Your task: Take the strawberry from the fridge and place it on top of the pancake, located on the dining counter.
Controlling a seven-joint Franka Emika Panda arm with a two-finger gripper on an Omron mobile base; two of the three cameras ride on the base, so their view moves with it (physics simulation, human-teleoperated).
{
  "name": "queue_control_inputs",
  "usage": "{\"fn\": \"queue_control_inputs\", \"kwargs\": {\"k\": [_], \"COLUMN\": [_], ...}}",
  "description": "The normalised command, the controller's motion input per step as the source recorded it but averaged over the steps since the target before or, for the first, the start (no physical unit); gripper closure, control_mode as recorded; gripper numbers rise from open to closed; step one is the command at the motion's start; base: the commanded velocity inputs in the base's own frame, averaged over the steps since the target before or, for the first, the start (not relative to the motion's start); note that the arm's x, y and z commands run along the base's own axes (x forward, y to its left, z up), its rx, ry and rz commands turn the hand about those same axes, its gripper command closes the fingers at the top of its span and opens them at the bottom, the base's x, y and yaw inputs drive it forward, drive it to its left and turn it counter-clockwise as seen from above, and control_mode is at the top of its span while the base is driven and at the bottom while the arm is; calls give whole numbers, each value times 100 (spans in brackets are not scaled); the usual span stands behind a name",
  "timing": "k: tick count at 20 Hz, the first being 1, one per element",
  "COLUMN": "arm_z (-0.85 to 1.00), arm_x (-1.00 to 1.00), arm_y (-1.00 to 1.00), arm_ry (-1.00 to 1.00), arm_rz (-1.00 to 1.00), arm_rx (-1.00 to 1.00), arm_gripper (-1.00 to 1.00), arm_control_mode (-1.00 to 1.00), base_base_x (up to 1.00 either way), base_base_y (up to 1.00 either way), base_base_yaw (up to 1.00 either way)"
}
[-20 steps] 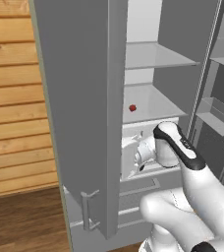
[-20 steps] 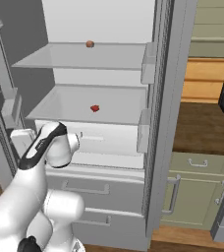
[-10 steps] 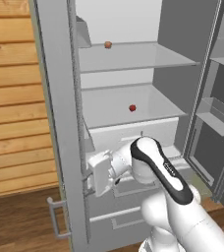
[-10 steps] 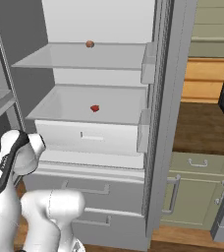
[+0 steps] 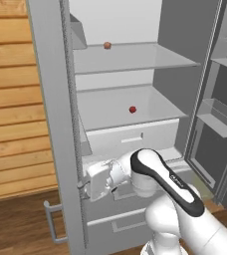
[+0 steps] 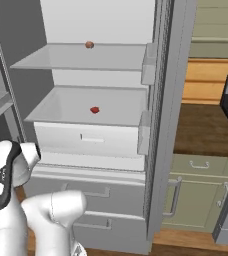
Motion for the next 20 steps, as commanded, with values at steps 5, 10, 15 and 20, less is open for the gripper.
{"fn": "queue_control_inputs", "kwargs": {"k": [5, 10, 15, 20], "arm_z": [28, 51, 71, 36], "arm_x": [-88, -88, -46, -22], "arm_y": [-11, -52, -63, -63], "arm_ry": [-30, -34, -24, -20], "arm_rz": [0, -1, -23, -46], "arm_rx": [1, 0, -1, -8], "arm_gripper": [-100, -100, -100, -100], "arm_control_mode": [-100, -100, -100, -100], "base_base_x": [0, 0, 0, 0], "base_base_y": [0, 0, 0, 0], "base_base_yaw": [0, 0, 0, 0]}}
